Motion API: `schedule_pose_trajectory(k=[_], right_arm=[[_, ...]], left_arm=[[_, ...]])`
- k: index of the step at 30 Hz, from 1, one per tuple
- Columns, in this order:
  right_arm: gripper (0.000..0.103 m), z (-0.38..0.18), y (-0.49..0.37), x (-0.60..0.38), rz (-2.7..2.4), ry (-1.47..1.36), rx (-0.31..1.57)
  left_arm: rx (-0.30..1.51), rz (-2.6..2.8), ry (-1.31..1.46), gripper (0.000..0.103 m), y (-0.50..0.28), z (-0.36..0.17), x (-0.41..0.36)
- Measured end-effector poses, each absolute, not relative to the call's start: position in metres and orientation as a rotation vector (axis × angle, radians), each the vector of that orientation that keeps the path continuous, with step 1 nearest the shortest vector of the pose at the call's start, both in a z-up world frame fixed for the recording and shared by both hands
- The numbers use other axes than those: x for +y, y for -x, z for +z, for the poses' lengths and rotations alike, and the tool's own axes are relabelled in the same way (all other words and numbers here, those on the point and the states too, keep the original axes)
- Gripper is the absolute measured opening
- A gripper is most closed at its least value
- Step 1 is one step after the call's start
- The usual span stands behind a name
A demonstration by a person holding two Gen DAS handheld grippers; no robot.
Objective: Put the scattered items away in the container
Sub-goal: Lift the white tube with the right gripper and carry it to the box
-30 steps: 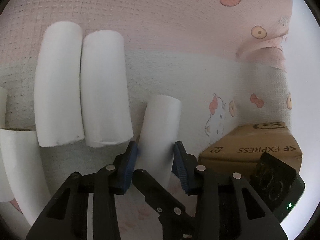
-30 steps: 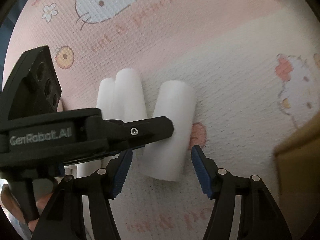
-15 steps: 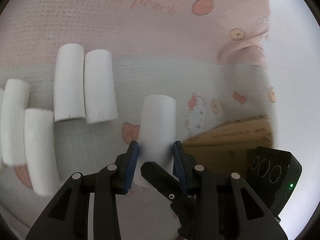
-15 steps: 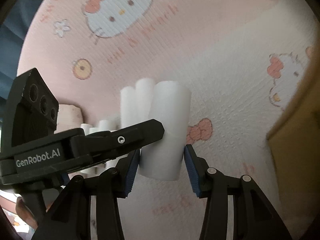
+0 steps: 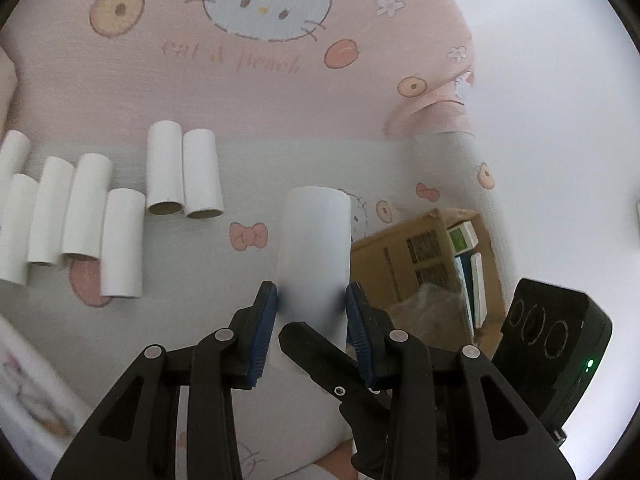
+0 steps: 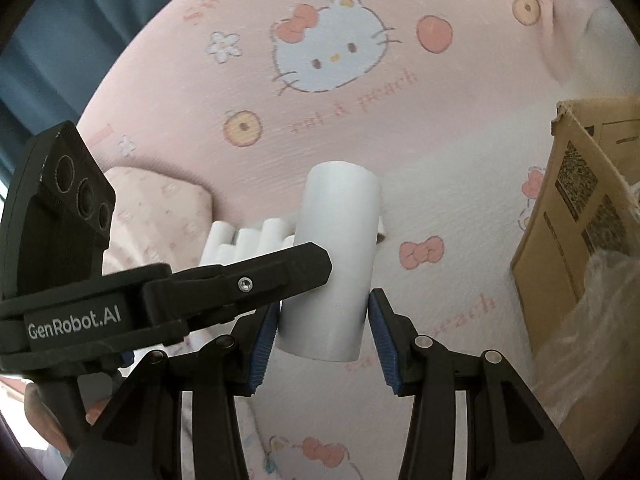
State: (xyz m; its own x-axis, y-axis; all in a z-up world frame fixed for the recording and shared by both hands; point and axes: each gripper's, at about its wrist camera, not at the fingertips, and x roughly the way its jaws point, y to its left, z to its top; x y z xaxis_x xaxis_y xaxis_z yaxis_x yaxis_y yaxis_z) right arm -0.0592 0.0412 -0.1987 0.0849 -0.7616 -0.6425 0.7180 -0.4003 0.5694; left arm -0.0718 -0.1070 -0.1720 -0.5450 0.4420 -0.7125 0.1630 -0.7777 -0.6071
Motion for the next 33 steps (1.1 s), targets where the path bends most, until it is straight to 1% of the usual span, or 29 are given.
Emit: schedule_pose_trajectory(k=[4, 7, 15, 17, 20, 23, 27, 33], right_arm=[[0.043, -0.191, 0.044, 0.028, -1.615, -1.135, -0.004], [0.043, -0.189, 0.042, 0.037, -1.620, -1.129, 0.019], [0.043, -0.174, 0.053, 0.083, -1.591, -1.134, -0.071], [0.043, -0.164, 0.054, 0.097, -1.442, -1.075, -0.095], [0.043, -0.152, 0.063, 0.118, -1.474, -1.042, -0.140], [0.043, -0.144, 0.080, 0.136, -1.474, -1.026, -0.210], [0.043, -0.139, 0.107, 0.153, -1.506, -1.013, -0.256], [0.043, -0.150, 0.152, 0.165, -1.536, -1.053, -0.263]], left_arm=[[-0.933, 2.467, 1.384, 0.039, 0.060, -0.162, -0.100], [-0.886, 2.488, 1.396, 0.039, 0.055, -0.156, -0.088], [-0.748, 2.540, 1.360, 0.039, 0.043, -0.127, -0.041], [-0.723, 2.551, 1.332, 0.039, 0.041, -0.117, -0.027], [-0.665, 2.556, 1.286, 0.039, 0.040, -0.097, -0.008], [-0.603, 2.540, 1.248, 0.039, 0.048, -0.077, 0.012], [-0.578, 2.500, 1.227, 0.039, 0.066, -0.065, 0.038], [-0.511, 2.406, 1.296, 0.039, 0.103, -0.069, 0.085]])
